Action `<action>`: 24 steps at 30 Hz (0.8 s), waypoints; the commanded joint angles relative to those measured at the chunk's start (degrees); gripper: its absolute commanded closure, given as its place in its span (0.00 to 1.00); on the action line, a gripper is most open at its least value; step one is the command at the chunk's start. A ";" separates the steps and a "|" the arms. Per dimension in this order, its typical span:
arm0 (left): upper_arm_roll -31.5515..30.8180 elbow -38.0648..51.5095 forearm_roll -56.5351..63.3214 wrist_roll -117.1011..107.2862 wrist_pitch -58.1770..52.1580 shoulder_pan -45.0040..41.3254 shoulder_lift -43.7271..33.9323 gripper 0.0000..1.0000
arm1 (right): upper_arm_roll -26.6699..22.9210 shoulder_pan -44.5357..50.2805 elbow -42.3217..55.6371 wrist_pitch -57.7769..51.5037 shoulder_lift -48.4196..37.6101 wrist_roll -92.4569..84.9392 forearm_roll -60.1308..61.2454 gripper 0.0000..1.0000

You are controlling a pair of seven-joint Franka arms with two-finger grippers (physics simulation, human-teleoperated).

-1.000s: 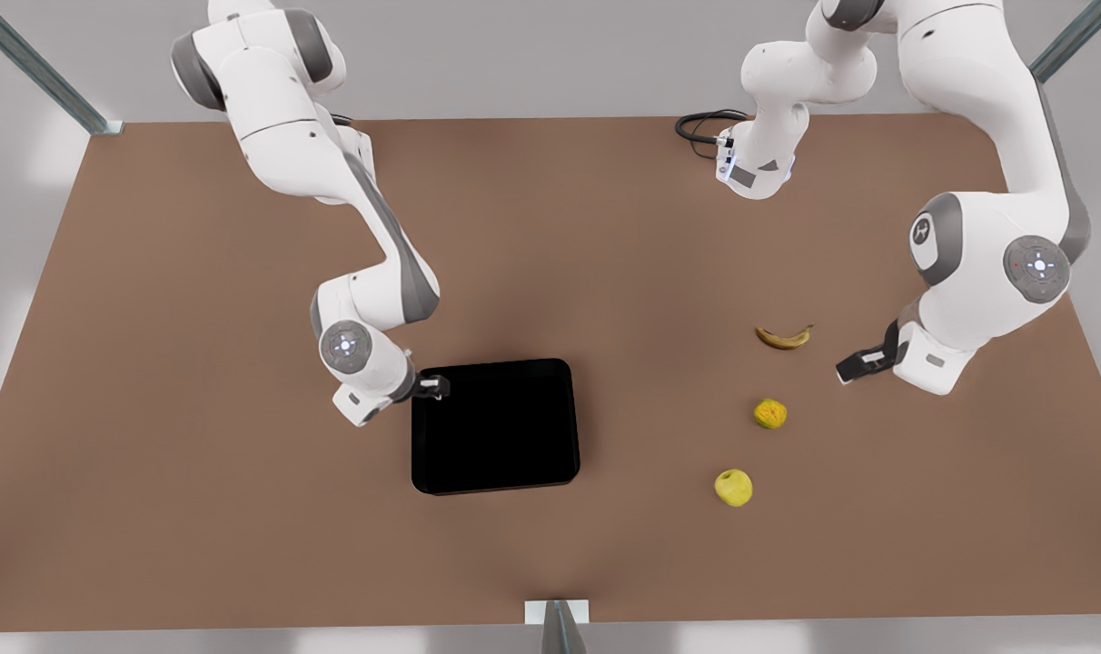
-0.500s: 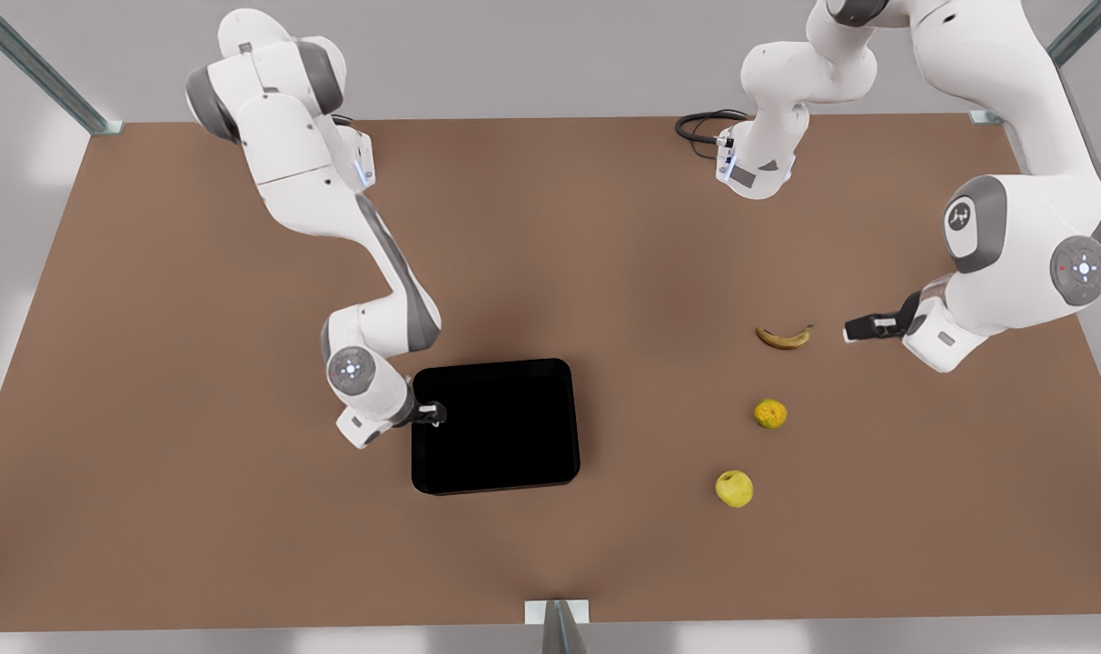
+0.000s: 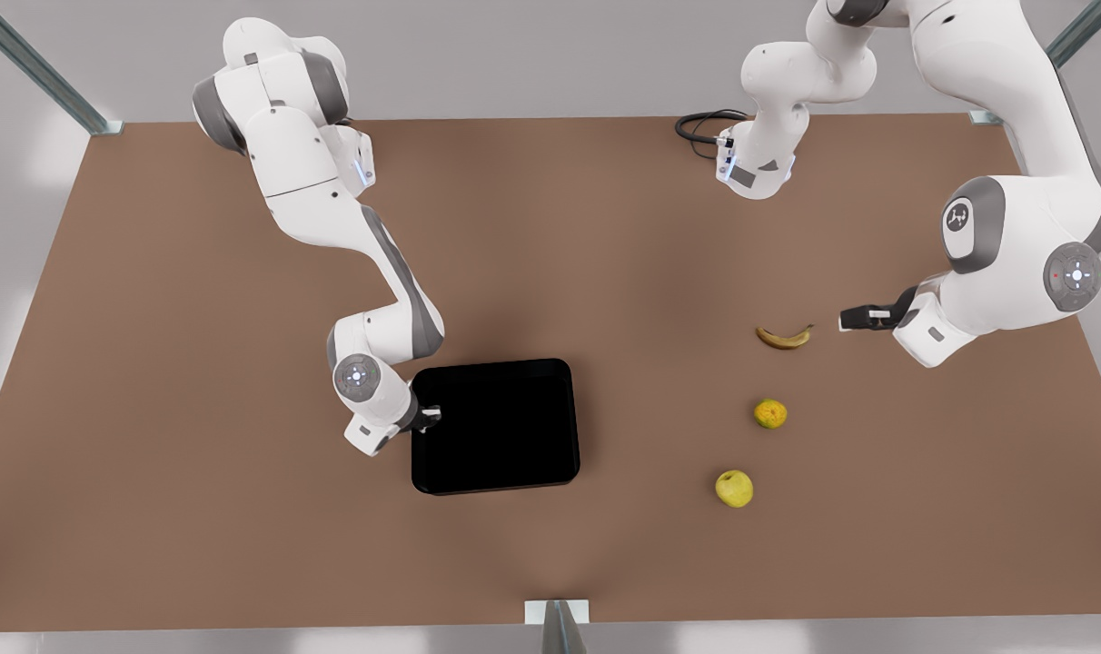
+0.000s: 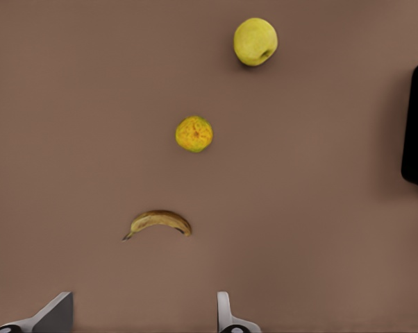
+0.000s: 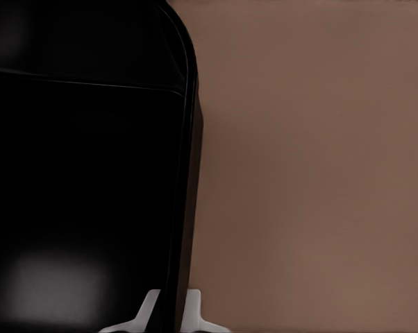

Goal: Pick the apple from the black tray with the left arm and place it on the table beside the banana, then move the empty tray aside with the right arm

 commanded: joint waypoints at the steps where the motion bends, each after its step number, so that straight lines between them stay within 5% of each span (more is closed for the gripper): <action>1: 0.00 0.03 0.11 3.47 -0.29 0.00 -0.06 0.00 | 0.00 0.01 0.03 0.08 -0.06 -7.11 -0.06 0.70; 12: 0.00 0.03 0.11 3.47 -0.29 0.00 -0.06 0.00 | -0.09 -0.26 0.12 -1.41 -1.47 -7.90 -0.14 0.85; 19: 0.00 0.03 0.11 3.38 -0.29 0.00 -0.06 0.00 | -0.79 -3.24 0.12 -15.21 -10.08 -13.70 -0.14 0.85; 24: 0.00 0.03 0.11 3.03 -0.29 0.00 -0.06 0.00 | -10.72 -4.04 -1.12 -31.38 -17.73 -27.05 -0.23 0.85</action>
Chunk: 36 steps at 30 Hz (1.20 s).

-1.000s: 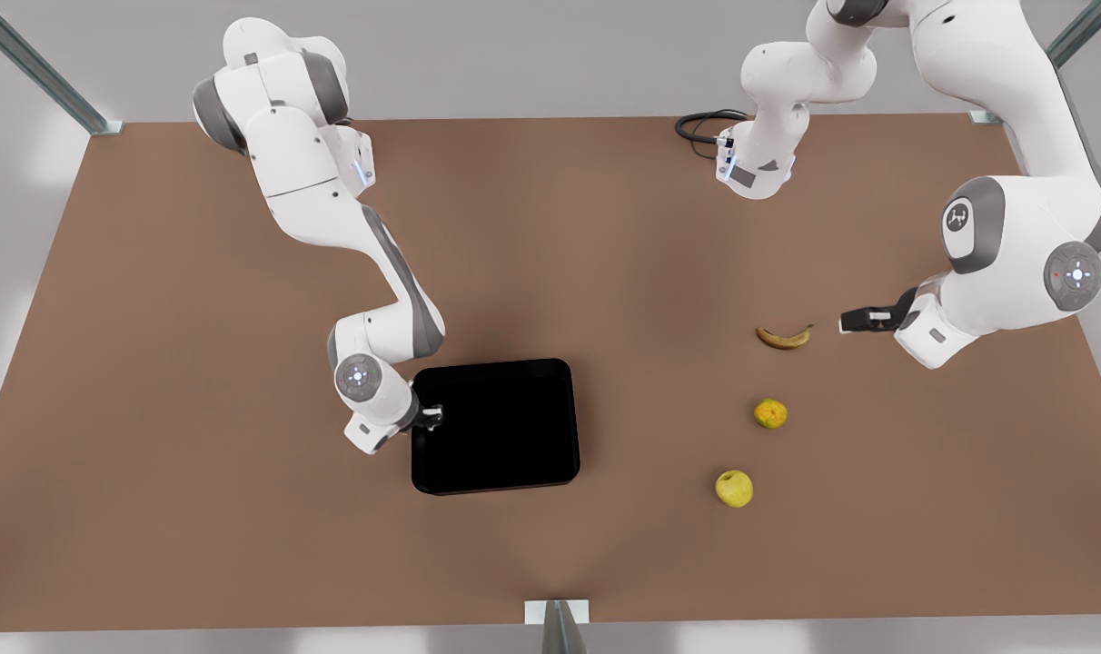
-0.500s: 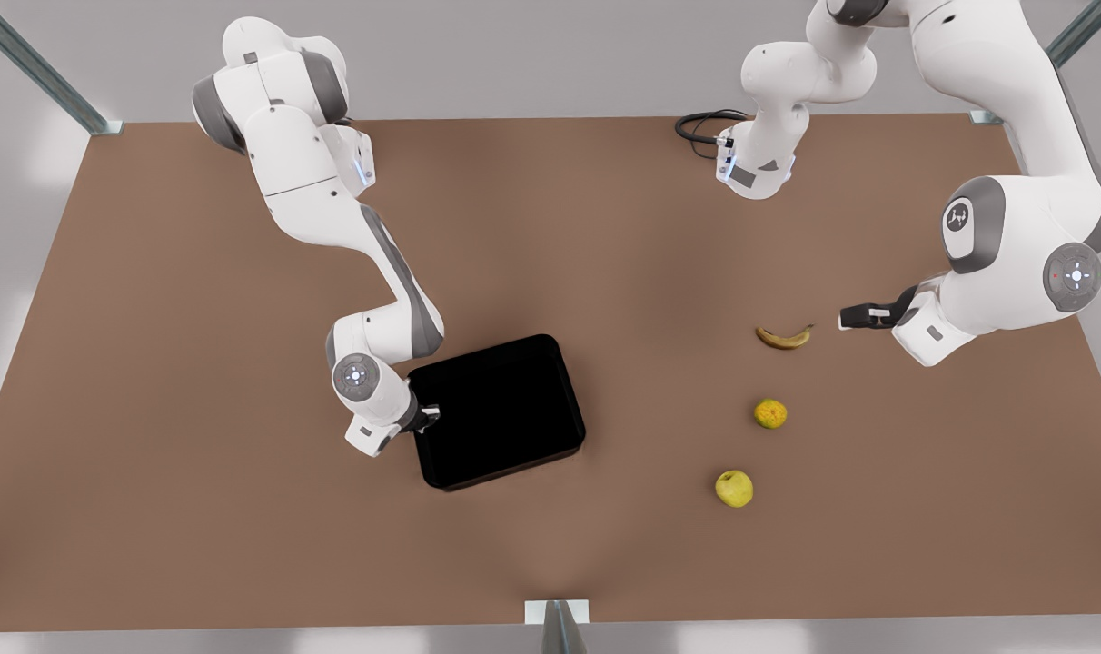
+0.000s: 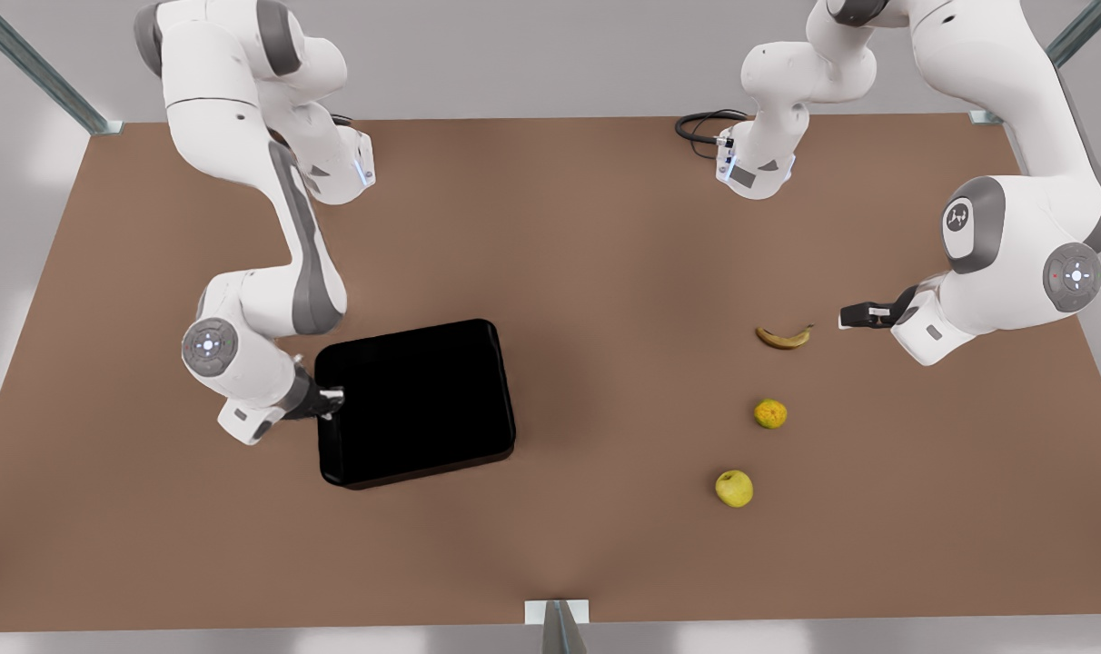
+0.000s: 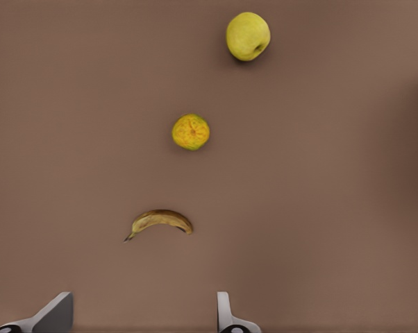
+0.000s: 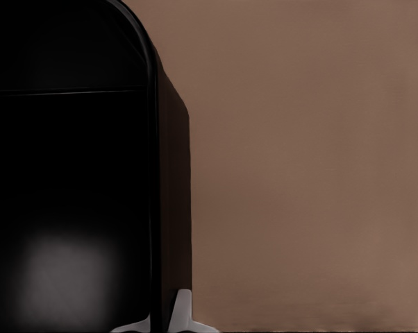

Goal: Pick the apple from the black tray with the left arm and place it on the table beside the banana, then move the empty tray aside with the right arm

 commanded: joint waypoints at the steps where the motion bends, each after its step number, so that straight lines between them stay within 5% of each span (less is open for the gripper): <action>1: 0.00 0.03 0.03 0.59 -0.03 0.00 -0.06 0.00 | -2.81 -0.01 -0.10 -13.58 -0.86 -17.20 -0.56 0.85; 3: 0.00 0.03 0.03 0.59 -0.03 0.00 -0.06 0.00 | -8.35 -0.19 -0.10 -17.89 -1.13 -24.68 -0.39 0.85; 10: 0.00 0.03 0.03 0.59 -0.03 0.00 -0.06 0.00 | -8.62 -11.96 0.60 -20.62 0.01 -40.06 -0.56 0.85; 17: 0.00 0.03 0.03 0.50 -0.03 0.00 -0.06 0.00 | -10.47 -12.58 5.70 -6.20 10.91 -40.85 -2.67 0.85; 25: -0.08 0.03 0.03 0.50 -0.03 0.00 -0.06 0.00 | -10.38 -13.64 6.58 -4.35 13.37 -40.68 -2.23 0.82; 27: -0.08 0.03 0.12 0.50 -0.03 0.00 -0.06 0.00 | -10.29 -13.64 6.66 -4.35 13.37 -40.41 -2.06 0.35; 29: -0.08 0.64 0.21 0.59 -0.03 0.00 0.12 0.00 | -10.29 -13.72 6.66 -4.53 13.28 -40.41 -1.18 0.10; 31: -0.08 0.73 0.38 0.77 1.02 0.00 0.29 0.00 | -10.03 -13.28 8.50 -11.11 11.09 -39.72 -1.00 0.00; 33: -0.26 0.90 0.38 0.68 1.64 -0.08 0.29 0.00 | -9.24 -7.75 12.03 -25.97 3.45 -29.09 3.83 0.00; 36: -0.35 0.90 0.47 0.59 1.38 -0.09 0.29 0.00 | -9.24 3.06 9.48 -25.28 -2.89 -6.94 7.87 0.00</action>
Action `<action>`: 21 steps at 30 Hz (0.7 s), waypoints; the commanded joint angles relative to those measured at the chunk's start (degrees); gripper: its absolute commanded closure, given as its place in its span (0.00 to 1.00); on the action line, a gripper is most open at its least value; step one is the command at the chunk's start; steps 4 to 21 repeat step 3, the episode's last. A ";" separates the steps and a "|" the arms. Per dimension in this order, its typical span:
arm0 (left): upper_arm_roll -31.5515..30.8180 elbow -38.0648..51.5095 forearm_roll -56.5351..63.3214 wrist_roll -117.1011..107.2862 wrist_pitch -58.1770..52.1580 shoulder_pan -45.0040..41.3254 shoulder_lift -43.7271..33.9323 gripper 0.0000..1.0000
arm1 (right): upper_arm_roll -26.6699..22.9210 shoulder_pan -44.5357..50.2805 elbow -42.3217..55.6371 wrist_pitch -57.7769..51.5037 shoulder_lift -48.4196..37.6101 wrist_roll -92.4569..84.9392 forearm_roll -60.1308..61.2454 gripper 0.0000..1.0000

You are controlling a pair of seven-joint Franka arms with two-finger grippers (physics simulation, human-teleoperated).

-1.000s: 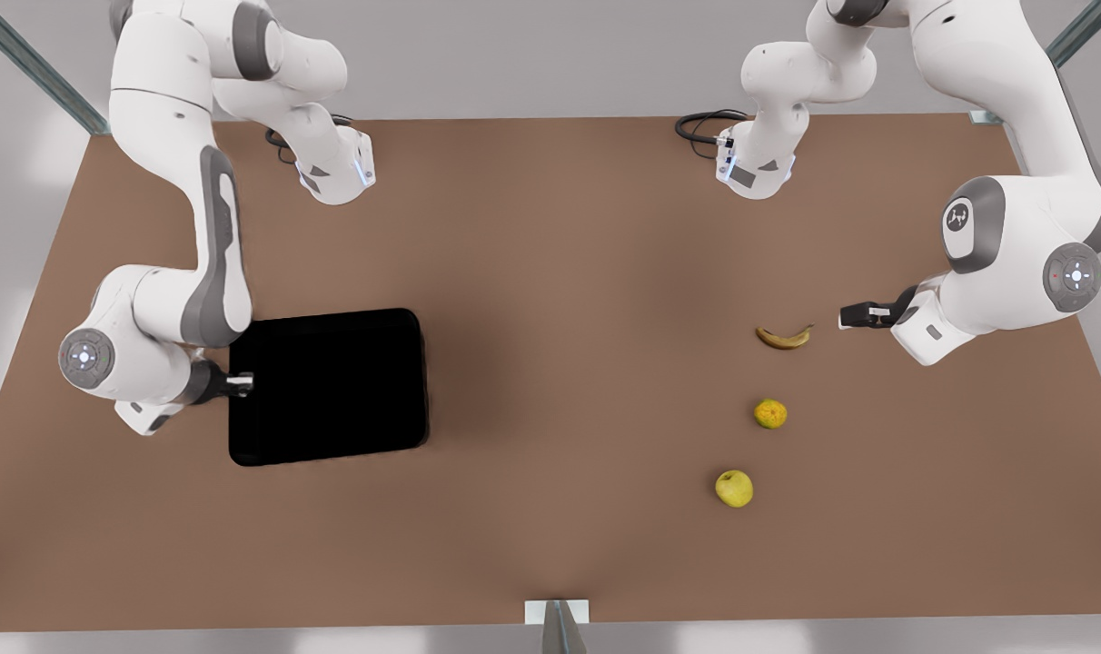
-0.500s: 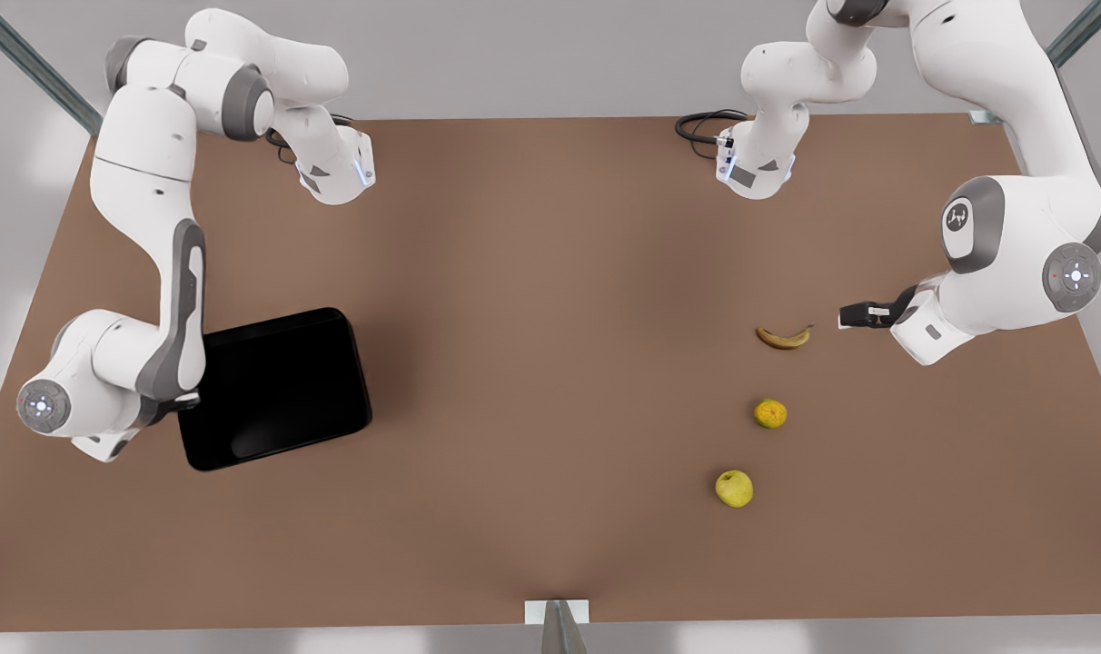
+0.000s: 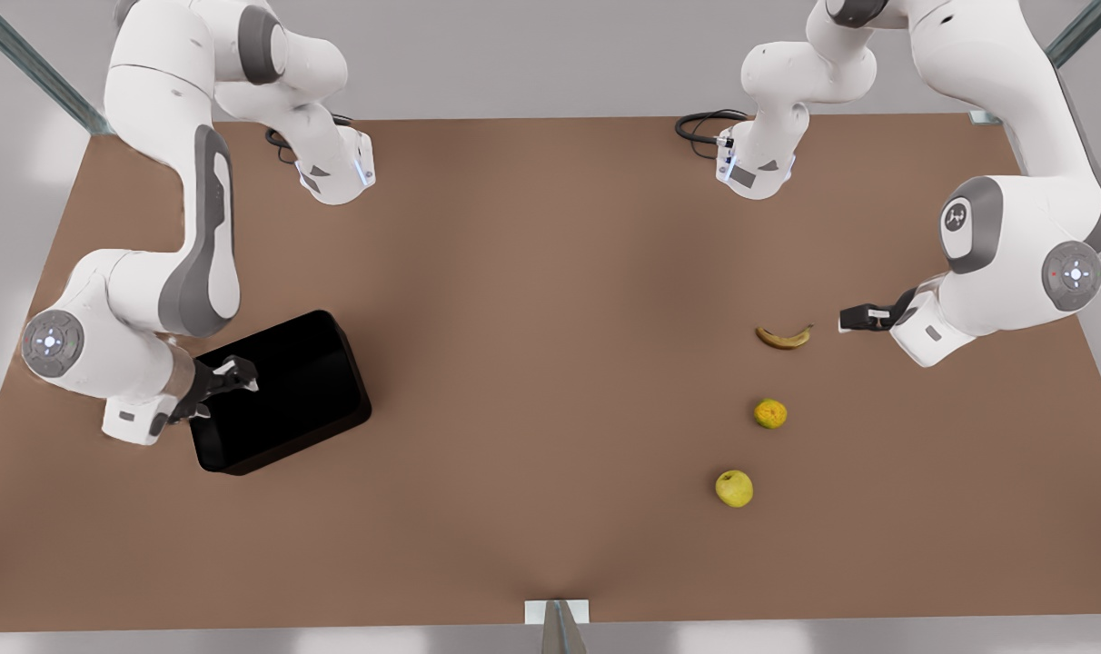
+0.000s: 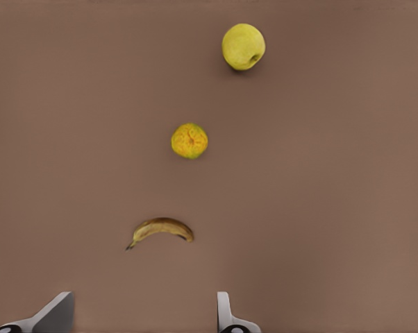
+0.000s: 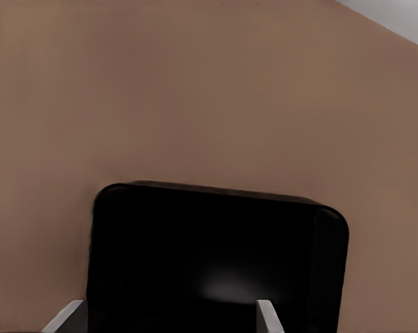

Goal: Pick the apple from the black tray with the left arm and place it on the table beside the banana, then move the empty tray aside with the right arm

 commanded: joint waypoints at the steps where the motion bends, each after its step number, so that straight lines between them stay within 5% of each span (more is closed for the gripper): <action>1: -0.01 0.04 0.13 0.08 0.32 0.02 -0.06 0.00 | -0.06 4.16 -3.87 -3.02 -3.17 23.65 4.47 0.00; 2: -0.10 0.04 0.13 0.08 0.23 0.02 -0.06 0.00 | -0.06 6.09 -11.69 4.46 -8.35 26.46 3.77 0.00; 21: -0.10 0.04 0.22 0.08 0.14 0.02 -0.06 0.00 | -0.42 6.09 -11.70 3.32 -9.15 30.59 3.16 0.00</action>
